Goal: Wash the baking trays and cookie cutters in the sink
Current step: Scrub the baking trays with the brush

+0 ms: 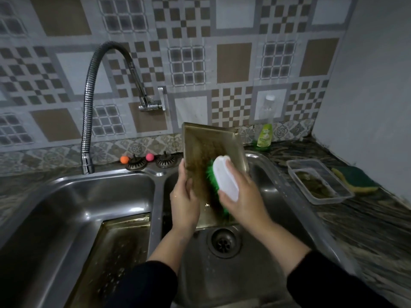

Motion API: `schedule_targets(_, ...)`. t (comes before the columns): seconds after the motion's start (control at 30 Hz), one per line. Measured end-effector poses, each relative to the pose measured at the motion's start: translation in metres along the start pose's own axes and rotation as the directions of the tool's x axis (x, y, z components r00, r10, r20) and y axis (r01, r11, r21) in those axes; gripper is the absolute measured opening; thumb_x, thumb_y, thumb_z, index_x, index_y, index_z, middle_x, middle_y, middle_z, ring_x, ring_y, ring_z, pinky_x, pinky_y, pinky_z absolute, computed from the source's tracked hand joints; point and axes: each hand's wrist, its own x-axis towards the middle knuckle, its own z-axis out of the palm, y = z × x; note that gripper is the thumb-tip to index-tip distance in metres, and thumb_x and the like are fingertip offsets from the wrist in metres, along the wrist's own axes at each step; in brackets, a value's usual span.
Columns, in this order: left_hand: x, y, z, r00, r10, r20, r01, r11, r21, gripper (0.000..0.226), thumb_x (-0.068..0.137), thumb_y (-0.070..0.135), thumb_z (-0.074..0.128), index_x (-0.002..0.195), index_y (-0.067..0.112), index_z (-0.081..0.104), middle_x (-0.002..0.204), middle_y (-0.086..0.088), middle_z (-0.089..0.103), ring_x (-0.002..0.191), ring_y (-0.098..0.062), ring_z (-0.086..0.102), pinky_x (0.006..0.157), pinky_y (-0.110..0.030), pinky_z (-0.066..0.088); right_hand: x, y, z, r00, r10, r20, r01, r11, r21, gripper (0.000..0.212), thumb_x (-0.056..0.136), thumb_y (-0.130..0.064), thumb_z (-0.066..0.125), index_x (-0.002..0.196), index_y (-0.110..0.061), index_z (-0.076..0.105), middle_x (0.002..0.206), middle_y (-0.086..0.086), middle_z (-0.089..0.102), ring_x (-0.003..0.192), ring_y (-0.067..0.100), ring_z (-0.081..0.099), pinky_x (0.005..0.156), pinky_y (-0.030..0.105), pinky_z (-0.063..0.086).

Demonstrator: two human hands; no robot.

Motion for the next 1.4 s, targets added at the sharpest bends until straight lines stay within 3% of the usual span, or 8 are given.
schedule_targets(0.17,-0.009,0.008,0.022,0.997,0.052,0.048,-0.054,0.998,0.032,0.06,0.097,-0.006,0.04,0.147,0.026,0.033,0.128,0.037,0.041,0.121,0.026,0.034,0.103,-0.001,0.027,0.084,0.011,-0.03,0.972,0.209,-0.11,-0.209,0.978,0.008,0.073,0.088,-0.027,0.063,0.15,-0.023,0.024,0.151,0.007,0.034,0.132,0.028,0.039,0.106,0.037,0.036)
schedule_targets(0.43,0.005,-0.002,0.007,0.996,-0.002,-0.09,0.005,0.999,0.036,0.059,0.097,-0.009,0.035,0.148,0.02,0.029,0.134,0.023,0.039,0.115,0.033,0.03,0.098,0.003,0.026,-0.012,0.01,-0.001,1.0,0.012,-0.026,-0.009,0.997,0.08,0.076,0.083,-0.026,0.065,0.149,-0.025,0.027,0.151,-0.003,0.034,0.134,0.009,0.035,0.109,0.025,0.032)
schedule_targets(0.67,-0.012,0.014,0.028,0.999,0.031,0.017,-0.032,0.997,0.069,0.057,0.098,-0.002,0.038,0.147,0.027,0.031,0.126,0.041,0.035,0.114,0.035,0.028,0.094,0.007,0.023,0.08,0.012,-0.048,0.946,0.312,-0.087,-0.32,0.943,-0.094,0.078,0.085,-0.035,0.066,0.15,-0.032,0.022,0.145,-0.001,0.045,0.119,0.022,0.053,0.103,0.043,0.042)
schedule_targets(0.77,-0.01,0.011,0.033,1.0,-0.008,-0.005,0.009,0.982,0.187,0.057,0.099,0.006,0.039,0.149,0.033,0.029,0.127,0.038,0.037,0.107,0.036,0.031,0.089,0.008,0.025,0.082,0.0,-0.052,0.923,0.385,-0.026,-0.378,0.916,0.133,0.081,0.084,-0.02,0.07,0.148,-0.038,0.023,0.151,-0.006,0.035,0.121,0.02,0.052,0.101,0.043,0.045)
schedule_targets(0.9,-0.02,0.021,0.044,0.995,0.059,0.079,-0.087,0.903,0.422,0.06,0.101,0.018,0.038,0.15,0.043,0.015,0.109,0.017,0.056,0.086,0.002,0.055,0.071,-0.024,0.051,0.078,-0.019,-0.04,0.911,0.41,0.041,-0.402,0.862,0.309,0.084,0.076,-0.049,0.07,0.146,-0.042,0.024,0.149,-0.006,0.034,0.113,0.022,0.06,0.099,0.047,0.047)
schedule_targets(1.03,-0.032,0.024,0.054,0.976,0.075,0.204,-0.187,0.77,0.61,0.061,0.102,0.029,0.029,0.15,0.04,-0.007,0.128,0.007,0.047,0.082,-0.019,0.061,0.059,-0.038,0.051,0.082,-0.035,-0.041,0.909,0.406,-0.092,-0.395,0.911,0.116,0.085,0.079,-0.058,0.063,0.149,-0.034,0.021,0.152,-0.003,0.033,0.134,0.027,0.039,0.108,0.039,0.034)
schedule_targets(1.2,-0.036,0.019,0.051,0.958,0.016,0.285,-0.2,0.751,0.63,0.062,0.09,0.056,0.003,0.149,0.042,-0.009,0.141,0.011,0.04,0.102,-0.018,0.061,0.069,-0.037,0.053,0.076,-0.035,-0.041,0.88,0.445,-0.166,-0.415,0.891,0.187,0.078,0.085,-0.036,0.064,0.15,-0.033,0.02,0.148,-0.004,0.038,0.13,0.029,0.039,0.095,0.03,0.031)
schedule_targets(1.4,-0.009,-0.004,0.027,0.933,-0.235,0.272,0.071,0.862,0.502,0.057,0.095,0.061,0.019,0.147,0.05,0.0,0.155,0.003,0.026,0.134,-0.021,0.04,0.102,-0.04,0.041,0.064,-0.034,-0.06,0.876,0.466,-0.128,-0.27,0.692,0.67,0.069,0.086,-0.01,0.061,0.146,-0.031,0.034,0.122,-0.014,0.047,0.096,0.007,0.058,0.083,0.031,0.055)
